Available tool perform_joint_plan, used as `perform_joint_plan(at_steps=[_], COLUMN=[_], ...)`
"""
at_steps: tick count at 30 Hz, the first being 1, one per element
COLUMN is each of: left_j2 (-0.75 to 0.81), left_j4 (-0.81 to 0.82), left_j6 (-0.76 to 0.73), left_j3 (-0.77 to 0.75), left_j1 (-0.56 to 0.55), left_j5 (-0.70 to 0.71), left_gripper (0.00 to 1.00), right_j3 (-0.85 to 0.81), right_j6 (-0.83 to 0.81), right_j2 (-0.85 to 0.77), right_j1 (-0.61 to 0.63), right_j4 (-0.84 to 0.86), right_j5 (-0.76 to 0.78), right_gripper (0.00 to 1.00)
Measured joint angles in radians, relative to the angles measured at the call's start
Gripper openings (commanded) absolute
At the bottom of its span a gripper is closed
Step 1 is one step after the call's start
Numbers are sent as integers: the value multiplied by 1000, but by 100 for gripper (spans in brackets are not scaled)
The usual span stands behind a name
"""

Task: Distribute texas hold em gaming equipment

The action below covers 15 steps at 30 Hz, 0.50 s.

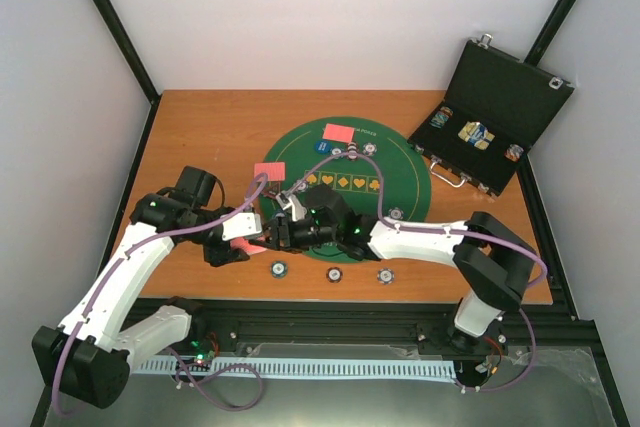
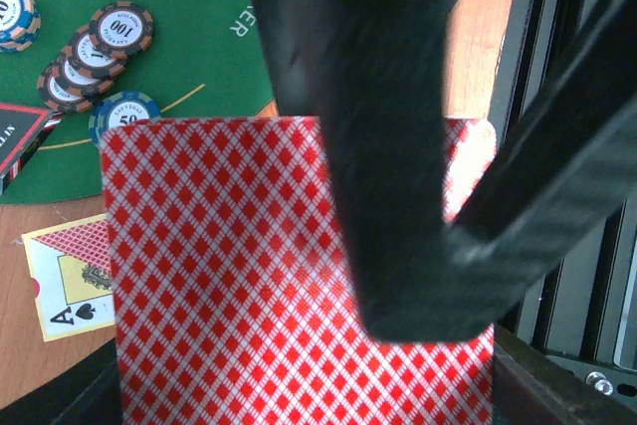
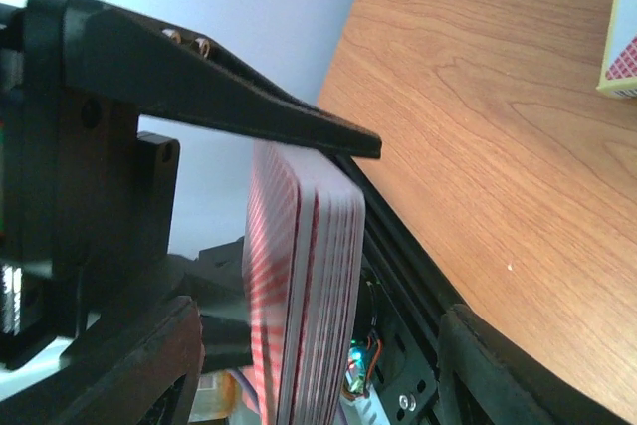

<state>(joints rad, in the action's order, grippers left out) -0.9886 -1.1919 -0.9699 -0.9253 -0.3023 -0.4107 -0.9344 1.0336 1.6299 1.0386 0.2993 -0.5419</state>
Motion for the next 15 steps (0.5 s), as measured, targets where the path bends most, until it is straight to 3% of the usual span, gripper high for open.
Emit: perform_joint_plan(at_steps=[15], left_j2=[6], left_j4=[-11], left_j6=[-2], left_j3=[0], left_j1=[0], left_j5=[19], left_gripper=[52], right_j3=[-55], right_j6=[57], right_j2=[156], right_j1=[19], right_j4=[135], right_j5=[-50], right_gripper=[58])
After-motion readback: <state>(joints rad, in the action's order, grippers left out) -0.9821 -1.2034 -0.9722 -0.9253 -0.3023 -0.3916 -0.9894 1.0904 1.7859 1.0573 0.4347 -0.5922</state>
